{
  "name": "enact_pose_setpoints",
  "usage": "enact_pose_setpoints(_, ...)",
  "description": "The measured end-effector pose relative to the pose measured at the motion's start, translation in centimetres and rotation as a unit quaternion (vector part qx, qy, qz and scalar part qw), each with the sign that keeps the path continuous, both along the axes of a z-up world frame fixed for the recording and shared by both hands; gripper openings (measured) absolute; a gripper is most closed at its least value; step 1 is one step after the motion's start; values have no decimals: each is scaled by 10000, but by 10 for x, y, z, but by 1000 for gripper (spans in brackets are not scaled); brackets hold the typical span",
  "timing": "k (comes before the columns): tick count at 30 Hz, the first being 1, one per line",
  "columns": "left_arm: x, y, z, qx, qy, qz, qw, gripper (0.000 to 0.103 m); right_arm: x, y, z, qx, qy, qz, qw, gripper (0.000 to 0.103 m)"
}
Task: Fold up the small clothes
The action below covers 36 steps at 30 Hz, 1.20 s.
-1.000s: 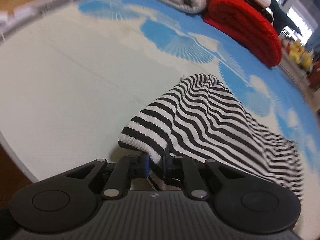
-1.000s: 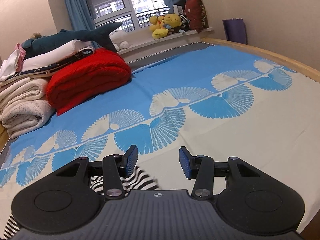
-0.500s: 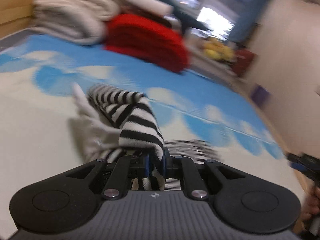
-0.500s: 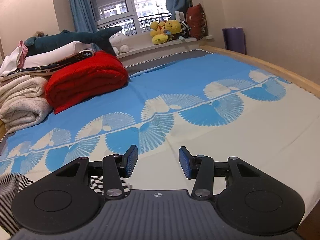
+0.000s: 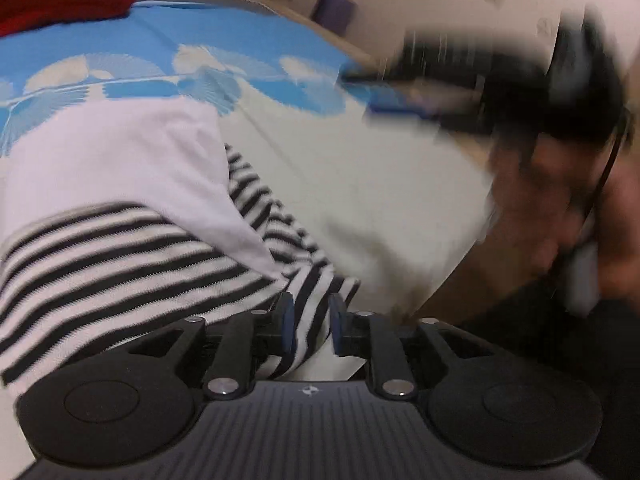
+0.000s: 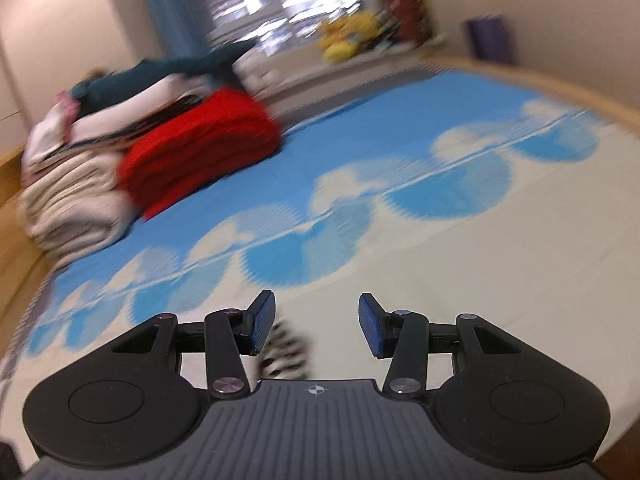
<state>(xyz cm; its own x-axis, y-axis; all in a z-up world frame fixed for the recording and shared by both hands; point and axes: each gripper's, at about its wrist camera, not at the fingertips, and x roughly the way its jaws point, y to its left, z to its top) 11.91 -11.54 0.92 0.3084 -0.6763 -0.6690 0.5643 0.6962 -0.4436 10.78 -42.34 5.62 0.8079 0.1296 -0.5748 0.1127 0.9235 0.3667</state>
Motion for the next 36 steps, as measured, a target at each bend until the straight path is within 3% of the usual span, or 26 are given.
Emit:
enact_pose_setpoints(2,14,26,19,-57,-73,254,9996,34,11,12,-7,207,227,437,9986,49)
enact_pose_setpoints(5,35,64,36,416,-243,661,9966,34,27,36,-15,300,478,976,9936,49)
enact_pose_setpoints(9,54,106,34,884,-250,1065,9901,39,52,69,-28,457,887,1396,9852,52)
enact_pose_setpoints(11,56,122,25,947,-235,1298,9867,60,64,82,-39,449,1256,1373,9815,52)
enact_pose_setpoints(13,56,139,10,864,-46,1503,9849,70,78,93,-56,272,1762,1218,9764,52)
enact_pose_setpoints(15,63,147,0,998,518,1641,9800,70,83,101,-65,141,1955,1104,9744,52)
enact_pose_setpoints(16,66,151,1,842,526,1679,9808,72,83,105,-66,123,1914,1097,9753,51)
enact_pose_setpoints(17,68,151,4,737,491,1710,9813,74,83,108,-65,134,1820,1105,9770,35)
enact_pose_setpoints(18,73,153,4,645,495,1750,9812,74,82,110,-62,165,1704,1123,9788,11)
enact_pose_setpoints(19,78,154,2,570,579,1767,9809,74,81,111,-60,218,1615,1148,9799,11)
enact_pose_setpoints(22,87,146,-8,496,955,1668,9801,74,75,100,-44,488,1165,1090,9860,10)
enact_pose_setpoints(25,84,130,-11,549,981,1283,9853,75,62,71,-22,961,462,771,9913,9)
enact_pose_setpoints(26,83,123,-11,538,936,1108,9880,80,59,63,-20,819,419,576,9941,9)
enact_pose_setpoints(28,77,108,-15,697,887,775,9906,81,62,58,-29,39,849,230,9961,9)
enact_pose_setpoints(31,70,87,-33,1466,790,414,9852,82,76,55,-54,-228,1663,187,9856,9)
enact_pose_setpoints(33,66,75,-43,2026,579,156,9774,83,82,61,-61,-358,1776,349,9828,9)
enact_pose_setpoints(36,60,72,-48,2341,485,19,9710,84,89,75,-63,-511,1769,516,9816,9)
